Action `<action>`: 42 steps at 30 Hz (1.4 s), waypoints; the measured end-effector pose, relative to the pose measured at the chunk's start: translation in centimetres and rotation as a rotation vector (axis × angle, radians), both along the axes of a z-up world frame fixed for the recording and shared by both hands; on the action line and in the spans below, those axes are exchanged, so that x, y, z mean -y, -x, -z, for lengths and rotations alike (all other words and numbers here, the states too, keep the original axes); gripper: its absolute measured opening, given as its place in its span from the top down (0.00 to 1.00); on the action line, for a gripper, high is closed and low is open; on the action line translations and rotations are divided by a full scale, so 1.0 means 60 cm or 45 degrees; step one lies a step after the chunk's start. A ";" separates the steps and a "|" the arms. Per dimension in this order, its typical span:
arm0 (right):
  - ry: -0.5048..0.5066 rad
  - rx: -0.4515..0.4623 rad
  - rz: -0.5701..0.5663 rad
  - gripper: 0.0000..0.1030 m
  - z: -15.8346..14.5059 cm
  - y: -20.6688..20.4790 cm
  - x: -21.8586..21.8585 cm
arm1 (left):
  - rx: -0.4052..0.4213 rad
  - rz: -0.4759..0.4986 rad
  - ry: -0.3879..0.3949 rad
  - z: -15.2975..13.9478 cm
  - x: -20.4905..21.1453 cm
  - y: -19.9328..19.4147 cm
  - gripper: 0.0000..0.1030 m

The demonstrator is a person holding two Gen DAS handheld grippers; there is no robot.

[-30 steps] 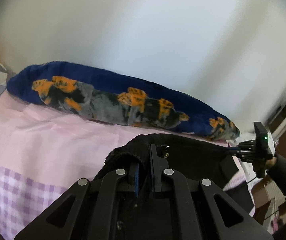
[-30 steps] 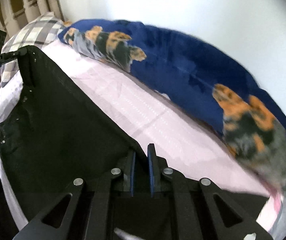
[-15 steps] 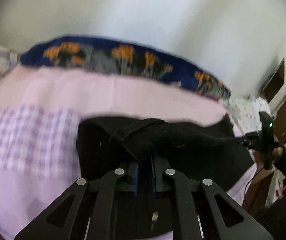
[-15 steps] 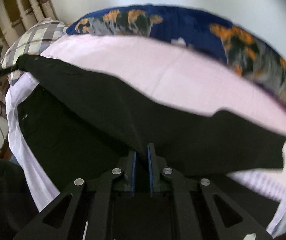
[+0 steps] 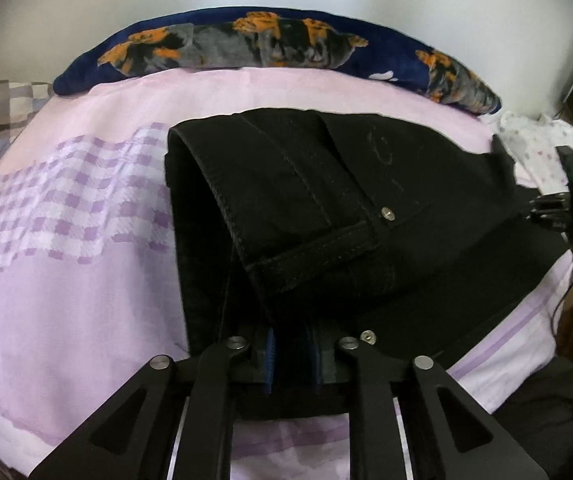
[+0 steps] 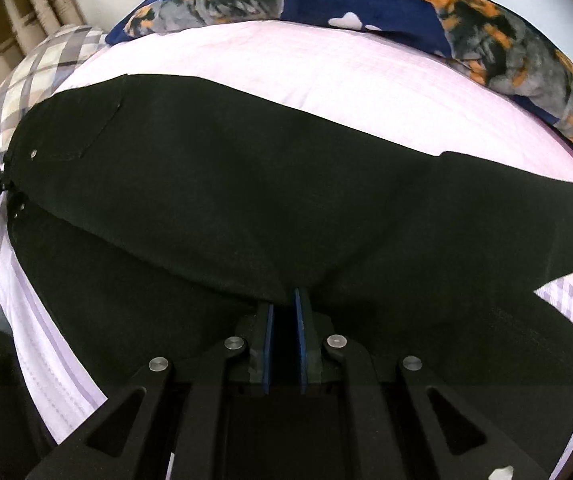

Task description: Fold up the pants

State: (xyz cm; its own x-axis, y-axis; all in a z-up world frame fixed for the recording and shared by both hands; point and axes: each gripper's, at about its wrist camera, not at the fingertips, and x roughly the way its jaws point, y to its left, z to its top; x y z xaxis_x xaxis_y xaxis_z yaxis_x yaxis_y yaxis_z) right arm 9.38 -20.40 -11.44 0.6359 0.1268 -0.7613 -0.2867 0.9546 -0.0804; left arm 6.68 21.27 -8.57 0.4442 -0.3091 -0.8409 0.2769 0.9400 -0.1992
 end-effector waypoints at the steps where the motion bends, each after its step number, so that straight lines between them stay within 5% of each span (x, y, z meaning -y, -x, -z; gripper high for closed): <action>1: -0.011 0.006 0.017 0.89 0.002 0.003 0.000 | -0.013 -0.009 0.000 0.000 -0.001 0.003 0.81; 8: -0.154 0.053 0.102 0.56 -0.006 0.047 0.015 | -0.062 -0.195 0.049 -0.023 -0.034 0.033 0.57; 15: -0.483 0.007 0.195 0.56 0.018 0.086 0.049 | -0.180 -0.378 0.536 -0.024 -0.061 0.059 0.57; 22: -0.748 0.001 0.301 0.55 0.051 0.094 0.071 | -0.242 -0.465 0.721 0.002 -0.022 0.033 0.57; 32: -0.964 0.087 0.418 0.58 0.056 0.063 0.110 | -0.247 -0.656 0.835 0.033 -0.026 0.008 0.60; 34: -0.997 0.106 0.454 0.60 0.055 0.051 0.125 | -0.218 -0.696 0.802 0.029 -0.029 0.008 0.75; 42: -1.093 0.143 0.585 0.71 0.042 0.004 0.198 | -0.167 -0.725 0.701 -0.004 -0.027 0.000 0.82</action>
